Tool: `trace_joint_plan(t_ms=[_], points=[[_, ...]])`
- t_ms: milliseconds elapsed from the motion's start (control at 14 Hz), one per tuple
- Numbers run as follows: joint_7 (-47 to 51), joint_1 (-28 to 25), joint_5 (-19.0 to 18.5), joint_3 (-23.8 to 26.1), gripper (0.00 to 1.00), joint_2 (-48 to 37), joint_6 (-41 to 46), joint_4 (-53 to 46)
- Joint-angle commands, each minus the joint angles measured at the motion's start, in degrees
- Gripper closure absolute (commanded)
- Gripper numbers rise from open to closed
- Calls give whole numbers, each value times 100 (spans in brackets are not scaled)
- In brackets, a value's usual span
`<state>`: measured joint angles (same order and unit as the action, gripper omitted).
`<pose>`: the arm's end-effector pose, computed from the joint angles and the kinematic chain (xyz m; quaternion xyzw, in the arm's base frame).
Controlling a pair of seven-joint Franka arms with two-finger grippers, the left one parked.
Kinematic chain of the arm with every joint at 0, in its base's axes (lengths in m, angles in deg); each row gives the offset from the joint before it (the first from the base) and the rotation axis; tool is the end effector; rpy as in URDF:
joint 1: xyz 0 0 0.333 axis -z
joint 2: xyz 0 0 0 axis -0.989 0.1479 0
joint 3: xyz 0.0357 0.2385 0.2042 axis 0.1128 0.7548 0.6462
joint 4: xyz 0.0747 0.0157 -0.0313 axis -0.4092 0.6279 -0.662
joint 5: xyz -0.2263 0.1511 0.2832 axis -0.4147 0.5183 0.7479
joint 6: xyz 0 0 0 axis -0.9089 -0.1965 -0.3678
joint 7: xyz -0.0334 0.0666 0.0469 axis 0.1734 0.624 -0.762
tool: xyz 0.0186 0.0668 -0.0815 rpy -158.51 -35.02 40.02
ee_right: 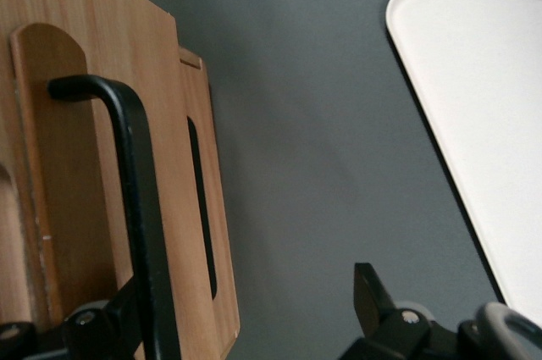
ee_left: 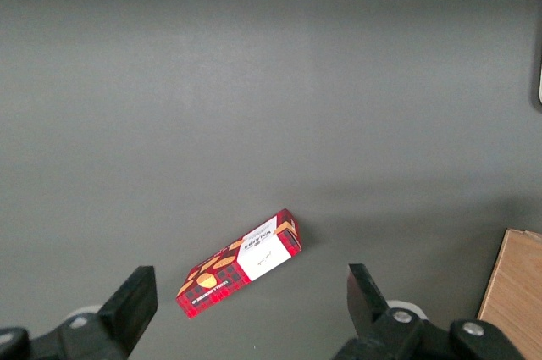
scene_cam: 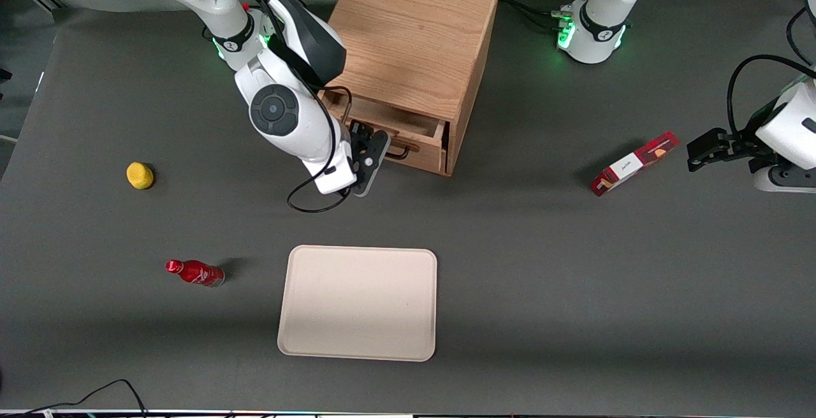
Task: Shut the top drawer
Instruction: 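Push the open drawer into the cabinet with the right gripper, then pull the right gripper back from the closed drawer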
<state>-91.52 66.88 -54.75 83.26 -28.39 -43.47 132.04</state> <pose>0.5216 0.3809 0.3865 -0.8455 -0.5205 0.0329 0.1147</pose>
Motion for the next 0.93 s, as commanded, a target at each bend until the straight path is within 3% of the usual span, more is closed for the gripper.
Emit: trace_joint_plan(t_ms=[0,857], points=[[155,-76,28,54,0,-334,-103,404],[410,-76,37,327,0,-624,-94,756]])
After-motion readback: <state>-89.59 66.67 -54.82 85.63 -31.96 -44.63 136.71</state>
